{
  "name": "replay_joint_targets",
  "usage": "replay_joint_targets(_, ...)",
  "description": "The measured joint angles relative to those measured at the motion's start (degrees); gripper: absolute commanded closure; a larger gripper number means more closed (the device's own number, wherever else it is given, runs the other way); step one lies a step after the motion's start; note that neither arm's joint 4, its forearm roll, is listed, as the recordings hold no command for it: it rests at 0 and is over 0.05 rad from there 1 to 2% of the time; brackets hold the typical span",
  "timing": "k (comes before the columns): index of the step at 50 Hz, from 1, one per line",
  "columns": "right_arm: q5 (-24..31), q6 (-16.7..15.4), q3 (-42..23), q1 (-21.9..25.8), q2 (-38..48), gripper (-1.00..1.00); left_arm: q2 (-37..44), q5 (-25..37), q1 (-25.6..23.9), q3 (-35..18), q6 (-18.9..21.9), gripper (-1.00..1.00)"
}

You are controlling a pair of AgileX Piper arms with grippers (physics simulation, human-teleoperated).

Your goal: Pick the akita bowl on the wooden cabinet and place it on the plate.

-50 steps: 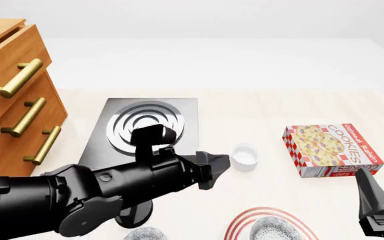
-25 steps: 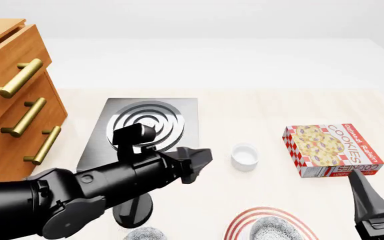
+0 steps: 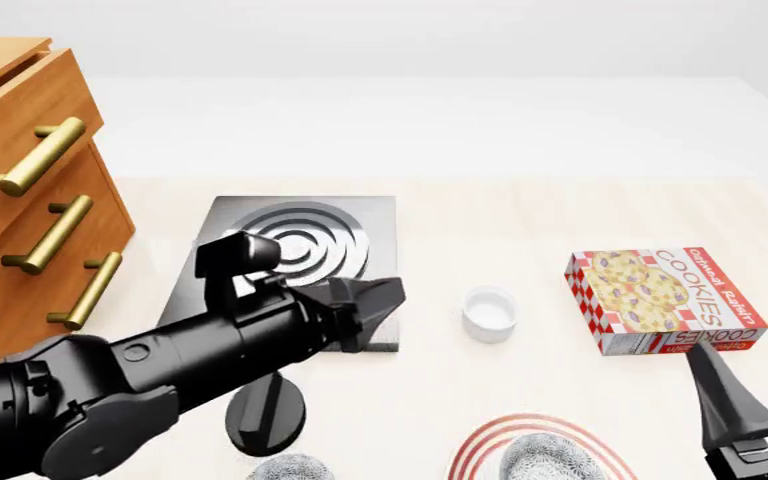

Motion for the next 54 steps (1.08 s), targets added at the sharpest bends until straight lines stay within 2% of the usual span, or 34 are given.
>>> replay_joint_targets(14, -0.1, -0.4, -0.1, 1.4, -0.1, -1.0, -3.2, -1.2, 0.1, 1.1, 2.7, -1.0)
replay_joint_targets(32, -2.6, -0.3, -1.1, 3.3, -0.2, -1.0, -4.9, -3.0, -0.2, 2.8, 4.1, -1.0)
replay_joint_targets(54, -2.7, -0.6, -1.0, 3.6, -0.2, -1.0, -8.2, -2.8, 0.2, 3.8, 5.2, -1.0)
